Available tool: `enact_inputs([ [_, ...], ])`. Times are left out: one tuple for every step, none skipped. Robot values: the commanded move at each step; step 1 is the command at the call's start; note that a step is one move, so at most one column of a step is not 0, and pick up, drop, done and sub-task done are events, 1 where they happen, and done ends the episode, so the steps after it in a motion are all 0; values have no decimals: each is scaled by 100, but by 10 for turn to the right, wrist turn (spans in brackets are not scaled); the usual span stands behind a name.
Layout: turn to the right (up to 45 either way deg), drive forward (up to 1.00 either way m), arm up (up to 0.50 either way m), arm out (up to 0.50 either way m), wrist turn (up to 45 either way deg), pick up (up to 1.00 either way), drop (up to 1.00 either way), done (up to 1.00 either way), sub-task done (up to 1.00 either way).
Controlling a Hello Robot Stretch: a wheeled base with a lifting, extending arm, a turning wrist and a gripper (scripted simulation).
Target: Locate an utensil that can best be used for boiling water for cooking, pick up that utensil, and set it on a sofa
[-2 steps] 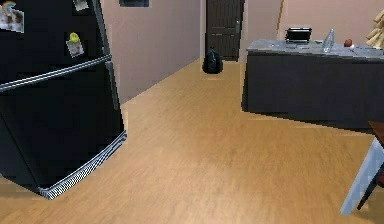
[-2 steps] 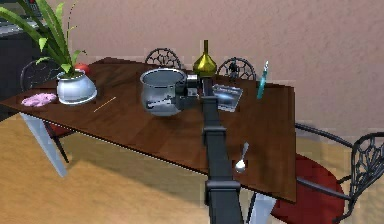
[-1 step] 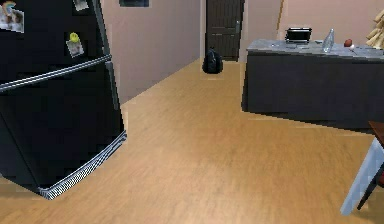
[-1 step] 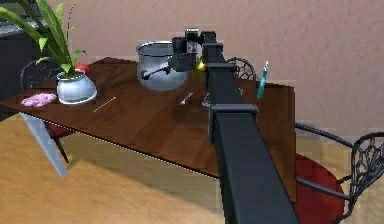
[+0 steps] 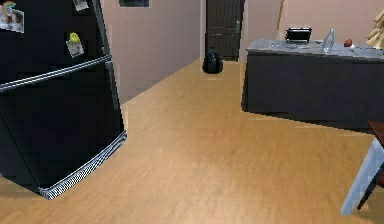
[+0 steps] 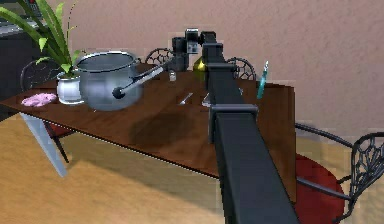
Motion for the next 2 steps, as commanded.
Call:
enact_inputs([
  [0, 0, 0, 0, -450, 0, 0, 0, 0],
  [0, 0, 0, 0, -60, 0, 0, 0, 0],
])
